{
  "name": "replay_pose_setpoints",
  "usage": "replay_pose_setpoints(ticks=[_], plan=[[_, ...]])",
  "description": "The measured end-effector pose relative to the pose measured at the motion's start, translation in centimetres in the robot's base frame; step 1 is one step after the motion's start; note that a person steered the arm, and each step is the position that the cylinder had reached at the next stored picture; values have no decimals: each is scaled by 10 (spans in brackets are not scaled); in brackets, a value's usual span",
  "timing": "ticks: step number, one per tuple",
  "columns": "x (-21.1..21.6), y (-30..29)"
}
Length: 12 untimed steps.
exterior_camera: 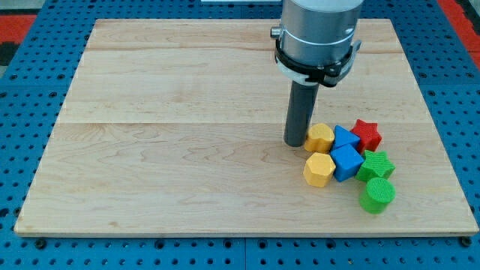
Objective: Adjust red ciercle into the group of blocks
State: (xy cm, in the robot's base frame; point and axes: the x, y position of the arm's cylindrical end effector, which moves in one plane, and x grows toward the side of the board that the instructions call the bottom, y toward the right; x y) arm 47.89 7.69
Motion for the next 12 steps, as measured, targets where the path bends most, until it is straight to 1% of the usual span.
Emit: replay_pose_setpoints(ticks=[1,2,3,4,5,6,7,8,9,10,12], plan=[[-44,5],[-96,44],[-154,57],[-215,57],[-259,30],[-238,-19],[-190,-17],[-179,3],[-208,19],[-177,50],[-73,34]])
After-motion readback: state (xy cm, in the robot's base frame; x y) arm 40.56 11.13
